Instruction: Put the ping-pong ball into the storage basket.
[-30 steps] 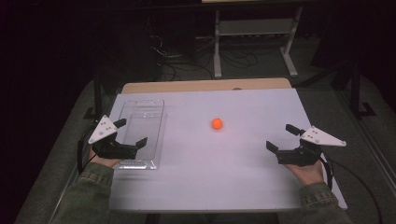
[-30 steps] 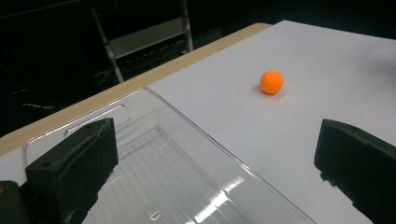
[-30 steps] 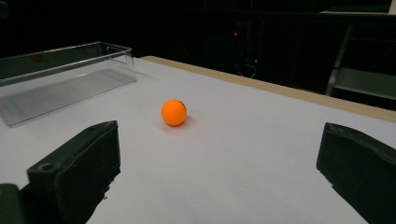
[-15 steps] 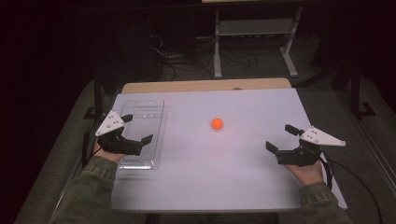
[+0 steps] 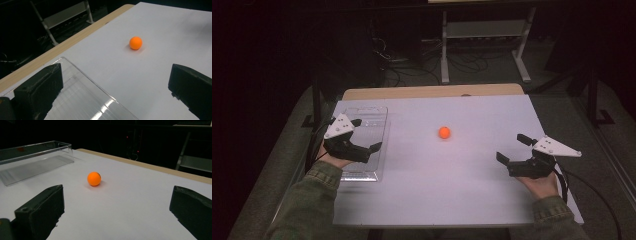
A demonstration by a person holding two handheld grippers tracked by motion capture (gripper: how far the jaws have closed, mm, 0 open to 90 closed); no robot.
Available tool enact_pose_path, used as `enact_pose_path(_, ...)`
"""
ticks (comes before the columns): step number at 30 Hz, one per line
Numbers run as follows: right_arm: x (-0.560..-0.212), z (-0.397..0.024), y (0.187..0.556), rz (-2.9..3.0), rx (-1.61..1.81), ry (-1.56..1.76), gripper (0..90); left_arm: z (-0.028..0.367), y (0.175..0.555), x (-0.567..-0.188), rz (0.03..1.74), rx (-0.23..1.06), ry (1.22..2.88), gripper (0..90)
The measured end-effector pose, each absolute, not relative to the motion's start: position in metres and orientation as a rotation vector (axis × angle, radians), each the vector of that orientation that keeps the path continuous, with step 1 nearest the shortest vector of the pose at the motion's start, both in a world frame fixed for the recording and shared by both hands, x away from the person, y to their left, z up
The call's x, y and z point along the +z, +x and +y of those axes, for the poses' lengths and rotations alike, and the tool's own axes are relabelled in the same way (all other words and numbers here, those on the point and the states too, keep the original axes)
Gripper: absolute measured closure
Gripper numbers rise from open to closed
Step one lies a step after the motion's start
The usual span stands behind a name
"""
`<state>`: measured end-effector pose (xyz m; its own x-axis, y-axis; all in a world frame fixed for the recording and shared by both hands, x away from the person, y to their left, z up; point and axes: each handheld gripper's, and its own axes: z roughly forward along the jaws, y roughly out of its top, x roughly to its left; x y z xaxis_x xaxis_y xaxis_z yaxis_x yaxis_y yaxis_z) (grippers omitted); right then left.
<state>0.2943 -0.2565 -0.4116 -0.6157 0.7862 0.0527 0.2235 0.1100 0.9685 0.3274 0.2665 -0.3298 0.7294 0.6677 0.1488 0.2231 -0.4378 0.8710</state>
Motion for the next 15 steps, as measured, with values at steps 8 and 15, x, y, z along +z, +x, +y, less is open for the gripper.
enact_pose_path(8, -0.412, -0.256, 0.294, 1.912, 1.528, 0.977, 0.0, 0.261, 0.336, -0.321, 0.656, 0.594, 2.037, 0.0)
enact_pose_path(15, -0.412, -0.256, 0.294, 1.914, 1.529, 0.979, 0.0, 0.253, 0.342, -0.315, 0.635, 0.585, 2.061, 0.0)
